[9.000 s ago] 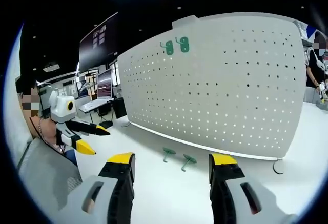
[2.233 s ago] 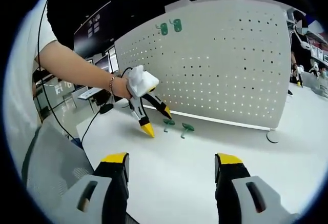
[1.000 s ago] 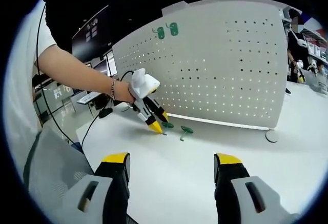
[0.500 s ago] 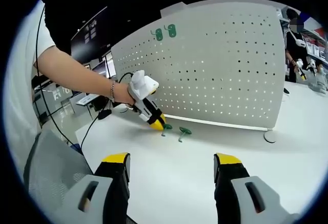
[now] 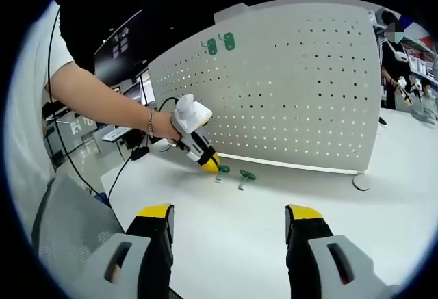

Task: Insert the hook assembly into the mounting plate slot until the hook locks in place.

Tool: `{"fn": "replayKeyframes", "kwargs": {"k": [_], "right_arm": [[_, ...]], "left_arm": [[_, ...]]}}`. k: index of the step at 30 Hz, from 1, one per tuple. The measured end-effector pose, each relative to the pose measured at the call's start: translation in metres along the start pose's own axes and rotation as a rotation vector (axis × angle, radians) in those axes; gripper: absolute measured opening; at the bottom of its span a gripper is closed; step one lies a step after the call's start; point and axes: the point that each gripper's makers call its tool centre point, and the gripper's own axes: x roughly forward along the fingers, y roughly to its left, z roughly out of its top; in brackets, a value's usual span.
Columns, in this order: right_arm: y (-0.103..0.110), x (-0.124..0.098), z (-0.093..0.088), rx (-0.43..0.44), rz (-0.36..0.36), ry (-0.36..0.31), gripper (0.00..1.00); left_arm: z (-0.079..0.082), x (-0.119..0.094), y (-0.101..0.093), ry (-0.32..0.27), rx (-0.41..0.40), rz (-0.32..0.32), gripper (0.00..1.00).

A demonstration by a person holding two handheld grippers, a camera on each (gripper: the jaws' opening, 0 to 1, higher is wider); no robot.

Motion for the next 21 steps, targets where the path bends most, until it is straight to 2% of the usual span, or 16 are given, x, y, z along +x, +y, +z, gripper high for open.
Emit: {"fn": "replayKeyframes", "kwargs": {"k": [16, 21], "right_arm": [[-0.0003, -0.0007, -0.0007, 0.004, -0.002, 0.0, 0.63], [0.0001, -0.0008, -0.0007, 0.004, -0.003, -0.001, 0.63]], "left_arm": [[-0.0003, 0.0007, 0.0005, -0.001, 0.036, 0.014, 0.02], [0.0007, 0.0007, 0.0004, -0.013, 0.05, 0.041, 0.02]]}}
